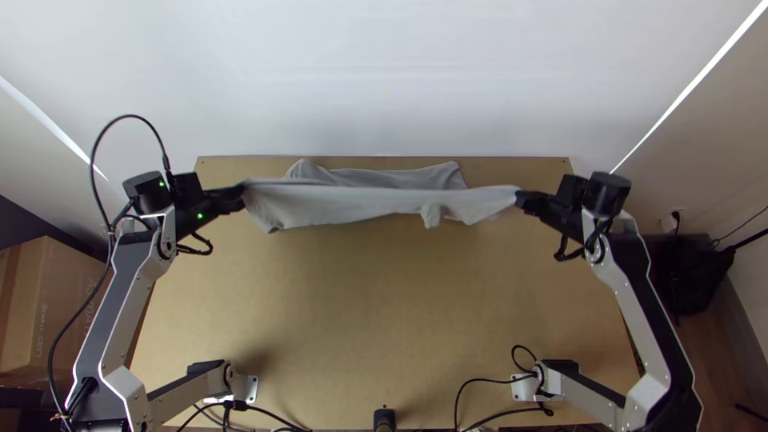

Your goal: Fold the t-shirt

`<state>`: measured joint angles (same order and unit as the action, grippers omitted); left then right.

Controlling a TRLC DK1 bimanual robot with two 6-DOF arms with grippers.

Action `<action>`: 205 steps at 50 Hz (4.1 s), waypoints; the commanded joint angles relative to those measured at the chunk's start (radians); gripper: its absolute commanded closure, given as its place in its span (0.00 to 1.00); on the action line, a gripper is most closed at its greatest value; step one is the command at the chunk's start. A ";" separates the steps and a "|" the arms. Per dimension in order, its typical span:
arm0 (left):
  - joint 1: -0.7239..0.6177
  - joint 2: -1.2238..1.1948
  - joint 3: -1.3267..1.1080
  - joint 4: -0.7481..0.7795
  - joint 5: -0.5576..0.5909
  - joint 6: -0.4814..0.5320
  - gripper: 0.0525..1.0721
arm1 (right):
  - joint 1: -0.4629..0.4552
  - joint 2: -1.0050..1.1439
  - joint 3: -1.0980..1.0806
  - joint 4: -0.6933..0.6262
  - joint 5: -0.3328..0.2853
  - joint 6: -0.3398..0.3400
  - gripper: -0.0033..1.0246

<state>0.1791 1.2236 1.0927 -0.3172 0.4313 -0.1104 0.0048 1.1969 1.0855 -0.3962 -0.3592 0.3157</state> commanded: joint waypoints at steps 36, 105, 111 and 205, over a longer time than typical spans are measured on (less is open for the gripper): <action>-0.044 0.269 0.759 0.099 -0.316 -0.074 0.98 | 0.006 0.497 1.048 0.011 0.167 -0.036 0.97; 0.000 -0.679 -0.303 -0.011 -0.184 -0.117 0.98 | 0.126 -0.502 -0.098 0.049 0.147 0.079 0.98; -0.010 -0.578 -0.478 0.072 -0.132 -0.114 0.98 | 0.149 -0.430 -0.279 0.160 0.152 0.094 0.98; -0.098 0.999 0.644 0.067 -0.200 -0.091 0.98 | 0.038 0.997 0.718 0.028 0.174 0.099 0.98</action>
<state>0.0830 2.2322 1.7119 -0.2035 0.2428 -0.1909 0.0624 2.1742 1.7332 -0.2996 -0.1978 0.4084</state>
